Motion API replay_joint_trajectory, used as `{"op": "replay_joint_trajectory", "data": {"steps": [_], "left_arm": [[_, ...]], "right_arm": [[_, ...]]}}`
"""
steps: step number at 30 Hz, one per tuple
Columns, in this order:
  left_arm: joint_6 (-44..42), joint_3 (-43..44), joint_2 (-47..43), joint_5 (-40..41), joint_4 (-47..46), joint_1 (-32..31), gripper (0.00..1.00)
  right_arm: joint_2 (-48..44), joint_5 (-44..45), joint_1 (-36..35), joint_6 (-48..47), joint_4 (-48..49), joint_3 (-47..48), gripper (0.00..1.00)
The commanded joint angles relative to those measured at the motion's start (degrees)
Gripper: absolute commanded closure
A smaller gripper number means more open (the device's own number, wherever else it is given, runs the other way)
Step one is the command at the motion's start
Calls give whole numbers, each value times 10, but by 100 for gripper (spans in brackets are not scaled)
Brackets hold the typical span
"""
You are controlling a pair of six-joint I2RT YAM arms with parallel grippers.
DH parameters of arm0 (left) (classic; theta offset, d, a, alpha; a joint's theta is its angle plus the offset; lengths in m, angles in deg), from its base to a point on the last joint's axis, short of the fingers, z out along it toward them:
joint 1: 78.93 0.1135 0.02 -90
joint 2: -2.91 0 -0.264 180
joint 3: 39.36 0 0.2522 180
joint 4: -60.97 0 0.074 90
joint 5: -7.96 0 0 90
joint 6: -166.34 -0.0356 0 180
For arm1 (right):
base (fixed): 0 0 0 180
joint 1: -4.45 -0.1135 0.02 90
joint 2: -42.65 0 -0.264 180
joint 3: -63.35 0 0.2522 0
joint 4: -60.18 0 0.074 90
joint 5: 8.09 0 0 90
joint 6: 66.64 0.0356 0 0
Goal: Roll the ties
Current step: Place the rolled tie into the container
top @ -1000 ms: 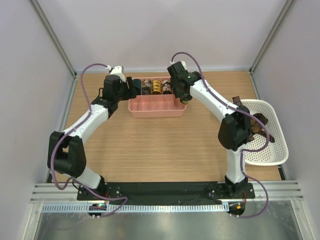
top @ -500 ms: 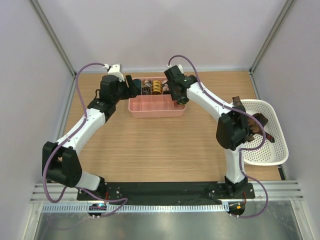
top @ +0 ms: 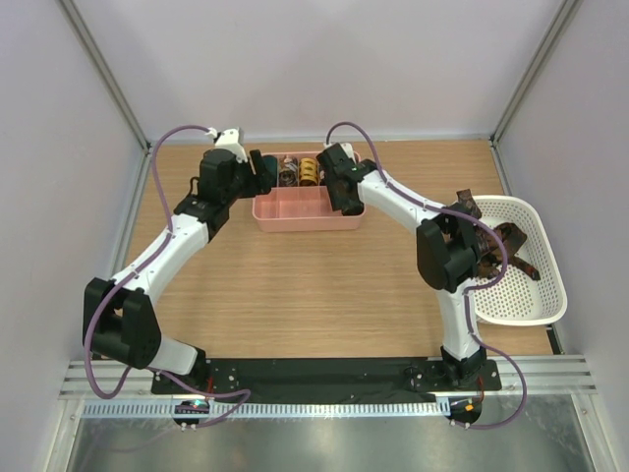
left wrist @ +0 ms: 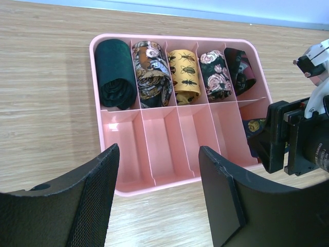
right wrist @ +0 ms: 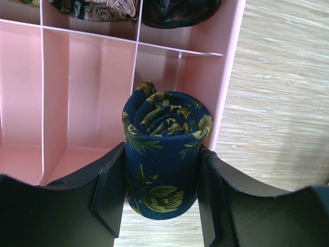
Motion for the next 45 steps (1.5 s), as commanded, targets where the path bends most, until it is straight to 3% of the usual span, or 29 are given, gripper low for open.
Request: {"op": "replay_joint_trajectory", "data": {"steps": [1, 11, 25, 29, 32, 35, 45], "left_arm": [[0, -1, -11, -9, -10, -3, 36], [-6, 0, -13, -8, -9, -11, 36], [-18, 10, 10, -3, -1, -55, 36], [-19, 9, 23, -4, -1, -69, 36], [-18, 9, 28, -3, -1, -76, 36], [-20, 13, 31, -1, -1, -83, 36], [-27, 20, 32, 7, 6, -88, 36]], "right_arm": [[-5, -1, 1, 19, 13, -11, 99], [0, -58, 37, 64, 41, -50, 99], [80, -71, 51, 66, -28, -27, 99], [59, -71, 51, 65, -18, -39, 78], [45, -66, 51, 64, -22, -30, 75], [41, -62, 51, 61, -37, -13, 56], [40, -63, 51, 57, -47, 1, 32]]}}
